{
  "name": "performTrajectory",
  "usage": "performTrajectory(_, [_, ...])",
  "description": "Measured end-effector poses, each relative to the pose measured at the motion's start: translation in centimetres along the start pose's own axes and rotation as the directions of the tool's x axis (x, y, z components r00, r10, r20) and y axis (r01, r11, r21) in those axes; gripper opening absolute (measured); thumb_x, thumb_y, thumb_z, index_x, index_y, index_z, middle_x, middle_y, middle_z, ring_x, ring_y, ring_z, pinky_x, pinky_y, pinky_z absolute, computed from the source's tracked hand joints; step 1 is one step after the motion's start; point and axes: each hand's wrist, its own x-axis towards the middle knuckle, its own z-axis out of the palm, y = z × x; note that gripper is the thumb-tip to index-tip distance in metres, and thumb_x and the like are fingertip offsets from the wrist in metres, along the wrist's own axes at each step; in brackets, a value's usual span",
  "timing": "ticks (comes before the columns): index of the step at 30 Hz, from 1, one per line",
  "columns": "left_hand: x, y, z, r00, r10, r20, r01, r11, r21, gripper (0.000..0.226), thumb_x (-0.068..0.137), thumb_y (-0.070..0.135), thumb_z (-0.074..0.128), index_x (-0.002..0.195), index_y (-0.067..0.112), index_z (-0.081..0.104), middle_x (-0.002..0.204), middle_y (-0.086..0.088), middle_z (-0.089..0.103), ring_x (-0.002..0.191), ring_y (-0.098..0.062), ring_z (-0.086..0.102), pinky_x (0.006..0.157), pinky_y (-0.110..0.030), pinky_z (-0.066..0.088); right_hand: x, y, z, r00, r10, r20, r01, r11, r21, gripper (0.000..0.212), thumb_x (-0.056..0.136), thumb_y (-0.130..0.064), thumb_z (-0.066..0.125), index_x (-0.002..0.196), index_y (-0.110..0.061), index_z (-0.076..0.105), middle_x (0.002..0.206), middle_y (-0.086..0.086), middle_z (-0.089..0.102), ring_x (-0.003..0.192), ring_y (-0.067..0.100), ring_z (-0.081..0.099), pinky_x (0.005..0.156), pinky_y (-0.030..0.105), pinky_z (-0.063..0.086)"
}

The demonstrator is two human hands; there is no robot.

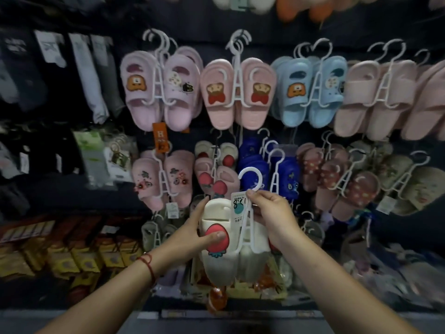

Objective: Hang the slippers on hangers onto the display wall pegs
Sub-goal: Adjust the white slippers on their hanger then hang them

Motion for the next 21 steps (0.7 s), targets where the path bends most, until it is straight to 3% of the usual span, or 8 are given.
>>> performTrajectory(3, [0.5, -0.1, -2.6, 0.997, 0.011, -0.074, -0.006, 0.998, 0.069, 0.103, 0.084, 0.047, 0.077, 0.158, 0.046, 0.005, 0.143, 0.018, 0.037, 0.113, 0.009, 0.047, 0.078, -0.001, 0.042, 1.0, -0.9, 2.8, 0.998, -0.038, 0.042, 0.039, 0.999, -0.029, 0.016, 0.095, -0.019, 0.068, 0.093, -0.005, 0.074, 0.090, 0.013, 0.078, 0.083, 0.029, 0.076, 0.072, 0.036, 0.062])
performTrajectory(8, [1.5, -0.2, -7.3, 0.992, 0.043, -0.119, -0.032, 0.995, 0.091, 0.106, 0.080, 0.053, 0.079, 0.157, 0.048, 0.006, 0.145, 0.012, 0.043, 0.120, -0.006, 0.055, 0.093, -0.023, 0.050, 2.6, -2.5, 7.1, 0.993, -0.101, 0.066, 0.106, 0.992, -0.068, 0.017, 0.094, -0.020, 0.068, 0.098, -0.005, 0.074, 0.088, 0.012, 0.078, 0.081, 0.026, 0.076, 0.068, 0.033, 0.062])
performTrajectory(11, [2.4, -0.8, -9.5, 0.995, 0.042, -0.092, -0.031, 0.992, 0.125, 0.108, 0.078, 0.054, 0.080, 0.156, 0.045, 0.007, 0.140, 0.006, 0.050, 0.118, -0.010, 0.059, 0.097, -0.029, 0.053, 3.9, -2.3, 9.1, 0.994, -0.093, 0.049, 0.097, 0.992, -0.085, 0.018, 0.093, -0.021, 0.070, 0.097, -0.004, 0.074, 0.088, 0.012, 0.078, 0.080, 0.026, 0.075, 0.068, 0.032, 0.062])
performTrajectory(16, [3.8, -2.7, -11.1, 1.000, 0.015, -0.001, -0.014, 0.983, 0.182, 0.118, 0.068, 0.066, 0.080, 0.154, 0.045, 0.003, 0.139, 0.008, 0.050, 0.120, -0.012, 0.059, 0.101, -0.030, 0.052, 6.1, -0.6, 11.1, 0.998, -0.070, -0.006, 0.069, 0.992, -0.102, 0.019, 0.094, -0.020, 0.069, 0.099, -0.004, 0.075, 0.092, 0.013, 0.078, 0.083, 0.025, 0.076, 0.070, 0.033, 0.062])
performTrajectory(18, [4.6, -3.5, -11.1, 1.000, -0.002, 0.013, -0.001, 0.983, 0.186, 0.108, 0.066, 0.064, 0.080, 0.144, 0.052, 0.007, 0.138, 0.021, 0.044, 0.126, -0.011, 0.055, 0.105, -0.034, 0.051, 7.2, 0.3, 11.7, 0.996, -0.076, -0.051, 0.069, 0.989, -0.127, 0.018, 0.094, -0.018, 0.068, 0.096, -0.001, 0.075, 0.096, 0.017, 0.076, 0.086, 0.028, 0.075, 0.078, 0.039, 0.062])
performTrajectory(19, [5.0, -3.9, -11.0, 1.000, -0.005, 0.023, 0.001, 0.983, 0.181, 0.100, 0.070, 0.058, 0.081, 0.137, 0.053, 0.008, 0.133, 0.030, 0.039, 0.128, -0.008, 0.052, 0.105, -0.033, 0.050, 7.7, 0.7, 12.0, 0.995, -0.072, -0.072, 0.061, 0.988, -0.145, 0.018, 0.094, -0.018, 0.068, 0.094, -0.002, 0.075, 0.095, 0.017, 0.076, 0.085, 0.029, 0.074, 0.079, 0.040, 0.061])
performTrajectory(21, [5.8, -4.4, -10.5, 0.999, -0.009, 0.032, 0.003, 0.984, 0.177, 0.090, 0.080, 0.043, 0.082, 0.128, 0.050, 0.006, 0.118, 0.038, 0.031, 0.117, 0.005, 0.051, 0.095, -0.013, 0.049, 8.7, 1.4, 12.4, 0.994, -0.055, -0.098, 0.034, 0.980, -0.198, 0.018, 0.095, -0.019, 0.066, 0.086, -0.006, 0.075, 0.084, 0.012, 0.076, 0.081, 0.031, 0.074, 0.078, 0.041, 0.061])
